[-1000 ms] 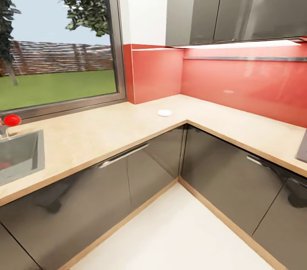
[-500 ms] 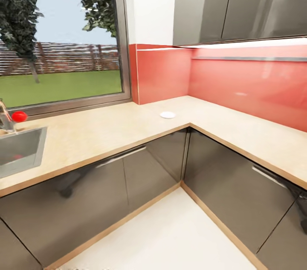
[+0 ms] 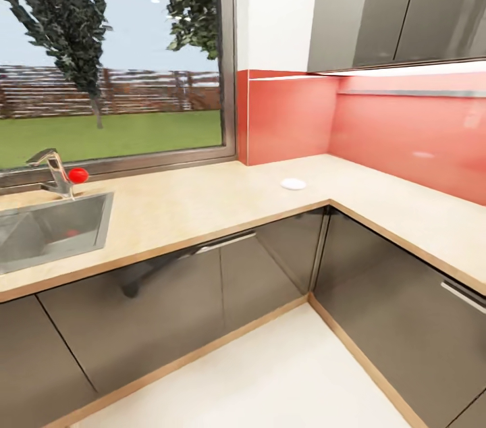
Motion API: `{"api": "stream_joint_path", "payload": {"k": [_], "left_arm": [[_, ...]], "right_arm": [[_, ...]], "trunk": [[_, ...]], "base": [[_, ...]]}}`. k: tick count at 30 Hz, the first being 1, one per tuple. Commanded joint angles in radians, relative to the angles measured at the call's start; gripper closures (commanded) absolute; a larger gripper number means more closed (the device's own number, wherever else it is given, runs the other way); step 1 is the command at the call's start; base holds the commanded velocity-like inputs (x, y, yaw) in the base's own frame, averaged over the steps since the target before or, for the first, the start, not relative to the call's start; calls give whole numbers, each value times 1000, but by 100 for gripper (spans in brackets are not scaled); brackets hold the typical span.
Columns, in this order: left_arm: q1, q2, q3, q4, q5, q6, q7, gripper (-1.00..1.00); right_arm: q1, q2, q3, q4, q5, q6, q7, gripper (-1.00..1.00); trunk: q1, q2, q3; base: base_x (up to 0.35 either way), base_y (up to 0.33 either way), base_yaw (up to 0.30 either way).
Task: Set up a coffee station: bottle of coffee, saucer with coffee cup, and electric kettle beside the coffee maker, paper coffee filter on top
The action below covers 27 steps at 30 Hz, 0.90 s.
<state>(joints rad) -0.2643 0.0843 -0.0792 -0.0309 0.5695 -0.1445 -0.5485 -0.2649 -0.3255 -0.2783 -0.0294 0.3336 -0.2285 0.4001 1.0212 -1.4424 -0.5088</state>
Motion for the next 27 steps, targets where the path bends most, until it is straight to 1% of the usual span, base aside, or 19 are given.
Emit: {"api": "stream_joint_path", "payload": {"k": [1, 7, 10, 21, 27], "left_arm": [[-1, 0, -8, 2, 5, -6, -2, -100], [-1, 0, -8, 2, 5, -6, -2, -100], [-1, 0, -8, 2, 5, -6, -2, -100], [-1, 0, -8, 2, 6, -6, -2, -100], [-1, 0, -9, 1, 5, -6, -3, -100]], "right_arm": [[0, -1, -9, 0, 8, -3, 3, -100], [0, -1, -9, 0, 8, -3, 4, -100], [0, -1, -9, 0, 8, -2, 5, -100], [0, -1, -10, 0, 8, -3, 6, -100], [-1, -1, -9, 0, 7, 0, 8, -100]], "trunk": [[0, -1, -1], [0, -1, -1], [0, -1, -1], [0, -1, -1], [0, -1, -1]], "base": [[0, -1, 276], [0, -3, 273], [0, -119, 161], [0, -279, 24], [0, -81, 1]]}}
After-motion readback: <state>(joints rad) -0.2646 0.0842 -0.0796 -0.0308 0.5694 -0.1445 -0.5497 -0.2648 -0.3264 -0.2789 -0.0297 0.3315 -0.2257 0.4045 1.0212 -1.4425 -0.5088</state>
